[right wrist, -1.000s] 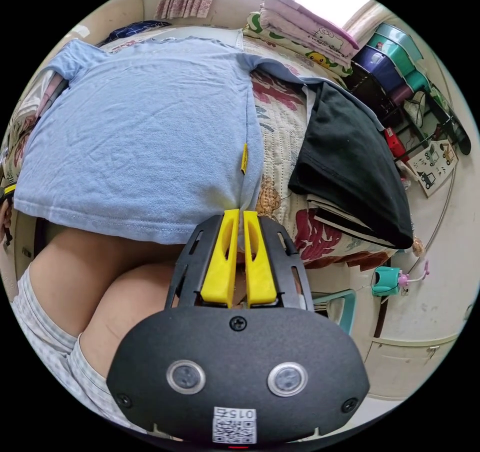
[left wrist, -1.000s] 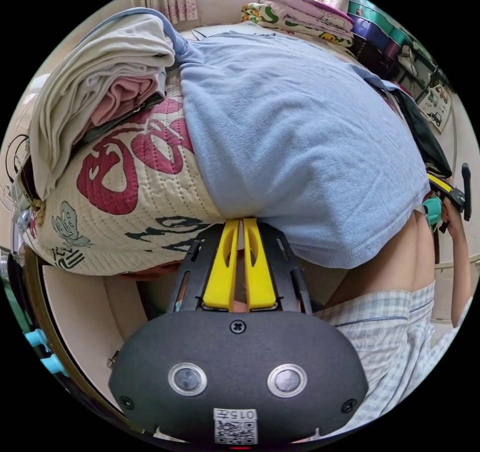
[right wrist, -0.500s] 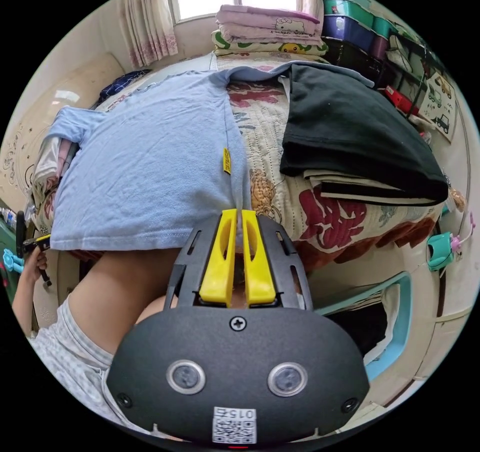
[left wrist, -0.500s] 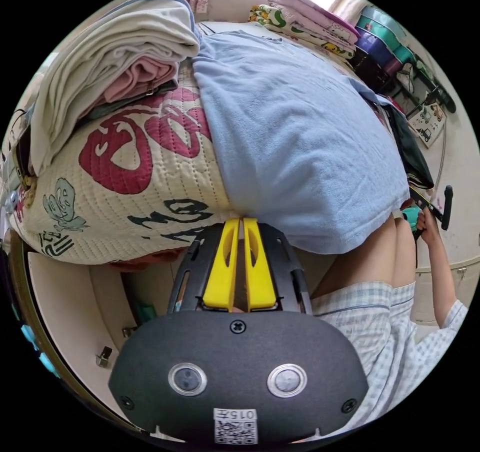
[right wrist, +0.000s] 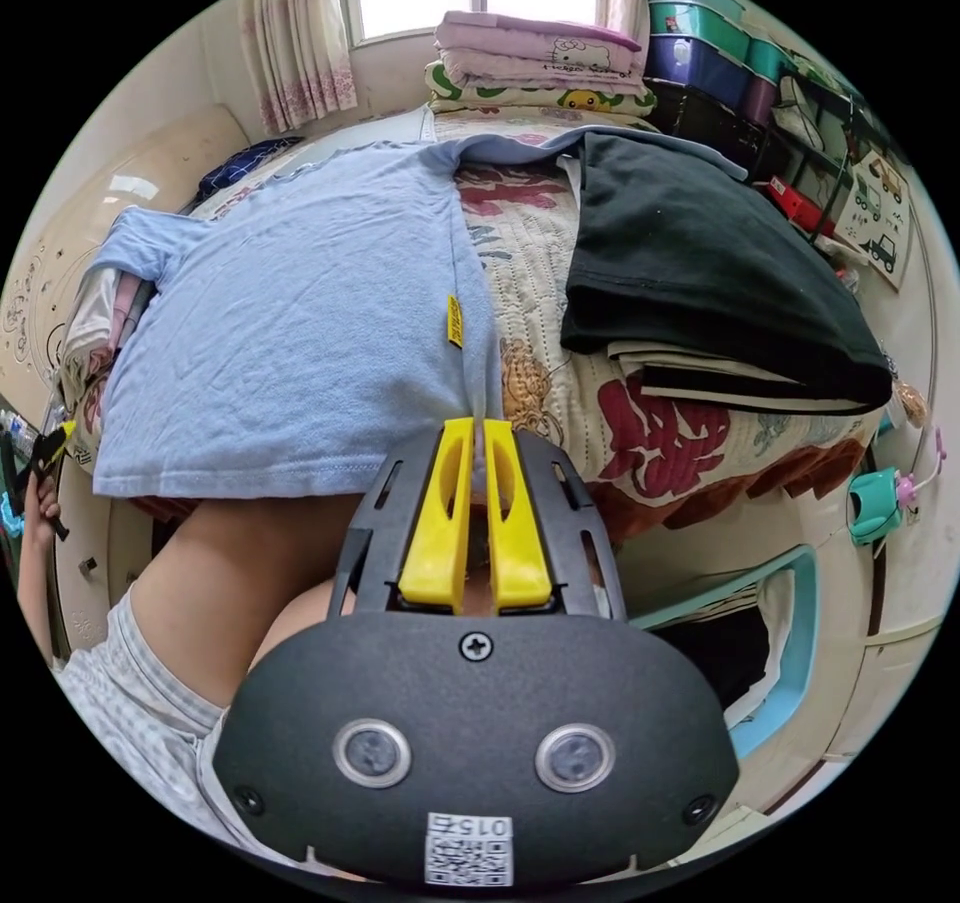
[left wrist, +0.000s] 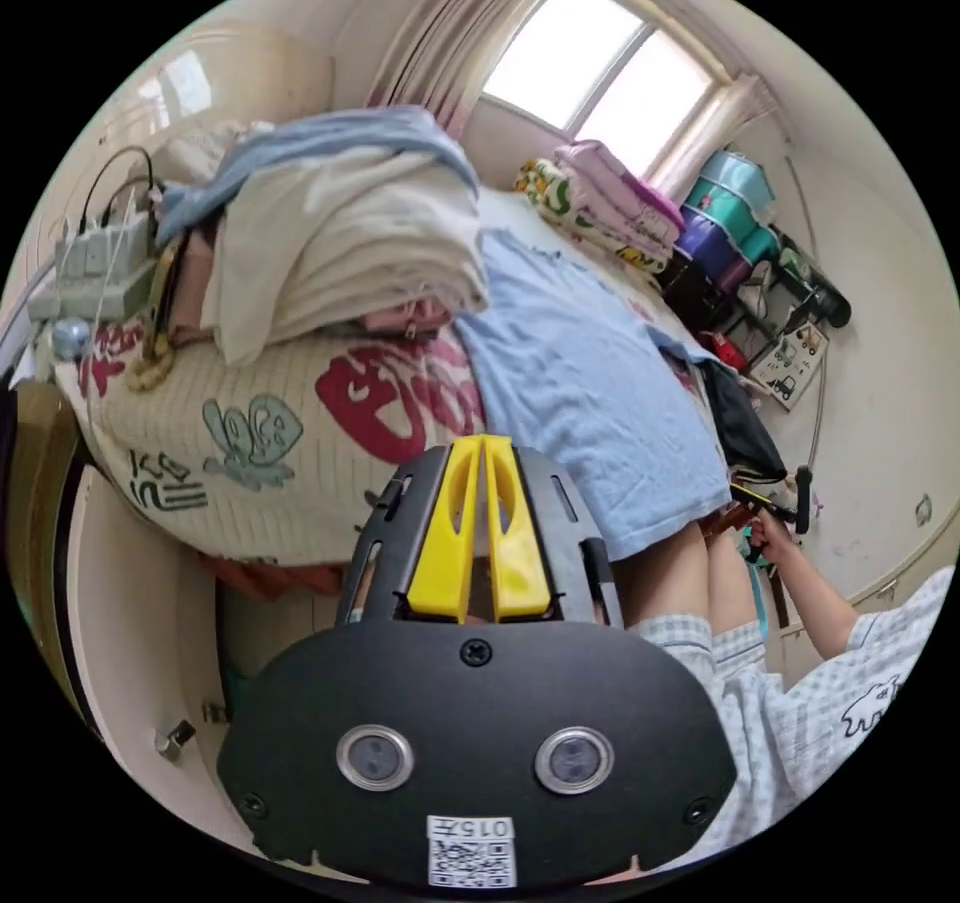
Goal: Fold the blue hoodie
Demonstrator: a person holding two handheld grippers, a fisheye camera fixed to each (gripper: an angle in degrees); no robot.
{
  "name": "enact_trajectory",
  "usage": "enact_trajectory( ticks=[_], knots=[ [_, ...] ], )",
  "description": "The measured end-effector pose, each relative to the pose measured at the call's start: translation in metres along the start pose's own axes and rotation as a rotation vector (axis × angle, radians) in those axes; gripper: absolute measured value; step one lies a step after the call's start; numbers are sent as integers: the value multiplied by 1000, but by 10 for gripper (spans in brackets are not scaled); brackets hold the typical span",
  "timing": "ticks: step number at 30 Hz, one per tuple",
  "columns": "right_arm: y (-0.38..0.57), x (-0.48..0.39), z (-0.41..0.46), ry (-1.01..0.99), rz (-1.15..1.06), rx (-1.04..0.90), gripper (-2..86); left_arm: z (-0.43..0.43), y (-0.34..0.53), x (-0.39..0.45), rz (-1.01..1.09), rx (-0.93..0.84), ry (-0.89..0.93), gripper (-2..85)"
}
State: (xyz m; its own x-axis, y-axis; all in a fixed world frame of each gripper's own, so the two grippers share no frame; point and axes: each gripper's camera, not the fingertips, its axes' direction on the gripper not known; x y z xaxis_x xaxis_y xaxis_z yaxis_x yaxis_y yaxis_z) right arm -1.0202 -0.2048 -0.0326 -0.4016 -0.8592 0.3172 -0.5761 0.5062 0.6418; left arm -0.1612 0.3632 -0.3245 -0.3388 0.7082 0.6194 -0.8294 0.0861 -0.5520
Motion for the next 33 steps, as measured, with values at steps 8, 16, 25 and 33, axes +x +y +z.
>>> enact_trajectory(
  ticks=[8,16,25,33],
  knots=[
    [-2,-10,-30,-3,-29,-33,17,25,-77,134,423,287,254,73],
    [-7,-49,-58,137,-122,-106,56,170,-127,277,565,378,388,85],
    [-93,61,-192,-52,223,198,97,253,-96,292,522,384,362,82],
    [-265,108,-145,108,394,274,123,263,-91,235,379,474,511,81]
  ],
)
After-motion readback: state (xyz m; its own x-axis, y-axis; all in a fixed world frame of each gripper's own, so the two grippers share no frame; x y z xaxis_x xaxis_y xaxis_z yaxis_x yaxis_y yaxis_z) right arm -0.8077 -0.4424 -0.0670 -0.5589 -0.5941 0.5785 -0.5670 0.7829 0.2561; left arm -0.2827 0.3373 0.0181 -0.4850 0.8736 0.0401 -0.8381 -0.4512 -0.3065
